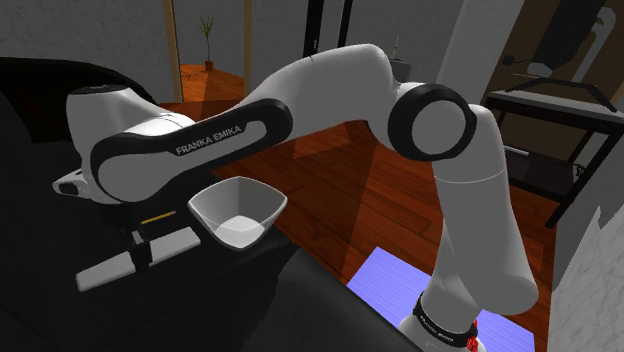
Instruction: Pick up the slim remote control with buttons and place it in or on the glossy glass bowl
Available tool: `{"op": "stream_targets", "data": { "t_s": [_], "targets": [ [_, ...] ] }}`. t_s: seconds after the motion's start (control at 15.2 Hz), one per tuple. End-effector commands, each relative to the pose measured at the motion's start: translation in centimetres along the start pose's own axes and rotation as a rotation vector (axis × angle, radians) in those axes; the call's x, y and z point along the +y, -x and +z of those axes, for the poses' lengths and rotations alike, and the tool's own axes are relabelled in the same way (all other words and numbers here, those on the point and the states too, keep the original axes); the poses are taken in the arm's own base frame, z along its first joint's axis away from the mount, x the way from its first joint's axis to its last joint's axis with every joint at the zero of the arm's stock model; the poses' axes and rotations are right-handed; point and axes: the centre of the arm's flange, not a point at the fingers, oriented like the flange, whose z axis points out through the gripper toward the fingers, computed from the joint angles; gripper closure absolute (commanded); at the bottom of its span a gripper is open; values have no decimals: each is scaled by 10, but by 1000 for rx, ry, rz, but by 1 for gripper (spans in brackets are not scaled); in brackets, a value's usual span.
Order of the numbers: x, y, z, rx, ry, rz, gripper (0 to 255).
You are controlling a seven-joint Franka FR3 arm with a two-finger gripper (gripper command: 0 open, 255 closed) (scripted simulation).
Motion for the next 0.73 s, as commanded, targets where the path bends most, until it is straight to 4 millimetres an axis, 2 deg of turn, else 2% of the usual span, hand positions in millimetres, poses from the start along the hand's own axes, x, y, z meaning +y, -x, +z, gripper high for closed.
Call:
{"op": "stream_targets", "data": {
  "t_s": [0.0, 0.66],
  "targets": [
    [0, 0, -11, 0, 0, 0, 255],
    [1, -2, -64, 0, 0, 0, 255]
  ]
}}
